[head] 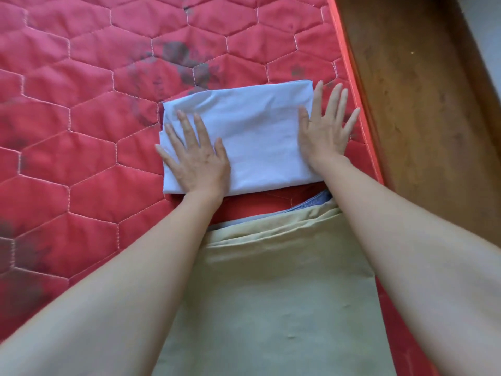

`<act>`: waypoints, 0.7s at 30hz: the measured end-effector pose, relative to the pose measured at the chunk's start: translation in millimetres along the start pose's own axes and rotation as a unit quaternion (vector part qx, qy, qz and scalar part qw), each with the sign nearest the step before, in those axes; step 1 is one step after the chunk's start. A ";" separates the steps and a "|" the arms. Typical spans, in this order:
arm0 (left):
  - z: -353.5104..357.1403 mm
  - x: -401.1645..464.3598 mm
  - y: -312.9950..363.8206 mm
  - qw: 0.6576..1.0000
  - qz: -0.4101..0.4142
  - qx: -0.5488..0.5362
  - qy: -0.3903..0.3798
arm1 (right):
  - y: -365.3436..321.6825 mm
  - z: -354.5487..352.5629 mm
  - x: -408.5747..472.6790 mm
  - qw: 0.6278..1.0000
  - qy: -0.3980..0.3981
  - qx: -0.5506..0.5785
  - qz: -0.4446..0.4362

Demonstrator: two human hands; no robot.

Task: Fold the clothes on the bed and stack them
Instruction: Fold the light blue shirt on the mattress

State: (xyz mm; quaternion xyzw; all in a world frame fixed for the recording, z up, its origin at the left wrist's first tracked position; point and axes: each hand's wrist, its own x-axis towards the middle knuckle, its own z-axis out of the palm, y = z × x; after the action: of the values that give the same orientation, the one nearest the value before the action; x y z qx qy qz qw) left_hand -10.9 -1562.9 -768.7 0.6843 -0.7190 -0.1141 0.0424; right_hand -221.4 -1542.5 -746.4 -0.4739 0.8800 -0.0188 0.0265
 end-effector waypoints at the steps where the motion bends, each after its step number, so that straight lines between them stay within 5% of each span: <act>1: -1.6 -4.0 -2.5 1.000 0.016 0.008 0.004 | -2.1 -2.6 -7.2 0.999 0.042 0.009 -0.012; 3: -2.0 -11.4 -9.5 0.998 0.053 0.017 0.000 | -6.3 -2.9 -22.3 0.994 0.059 0.027 -0.089; 5: -0.3 -15.1 -13.2 0.997 0.062 0.009 -0.035 | -4.1 5.8 -35.5 0.987 -0.045 0.030 -0.151; 9: -10.6 -8.7 -5.5 0.993 0.036 0.011 -0.112 | -0.9 3.5 -31.0 0.975 -0.183 0.018 -0.120; 13: -54.0 -13.9 -10.7 0.981 0.079 0.015 -0.175 | -22.0 -35.6 -50.3 0.985 -0.134 -0.008 -0.106; 17: -108.7 -74.7 -49.5 0.983 0.168 -0.068 -0.003 | -45.3 -75.8 -139.3 0.978 -0.001 0.096 -0.186; 21: -132.9 -160.1 -113.7 0.972 0.198 -0.061 0.111 | -69.5 -96.9 -239.9 0.963 0.028 0.158 -0.217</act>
State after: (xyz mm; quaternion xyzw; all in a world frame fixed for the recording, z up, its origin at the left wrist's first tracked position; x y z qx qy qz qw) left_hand 138.3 -1422.1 -649.8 0.5333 -0.8224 -0.0701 0.1854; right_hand -37.9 -1379.6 -638.8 -0.6423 0.7424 -0.1766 0.0714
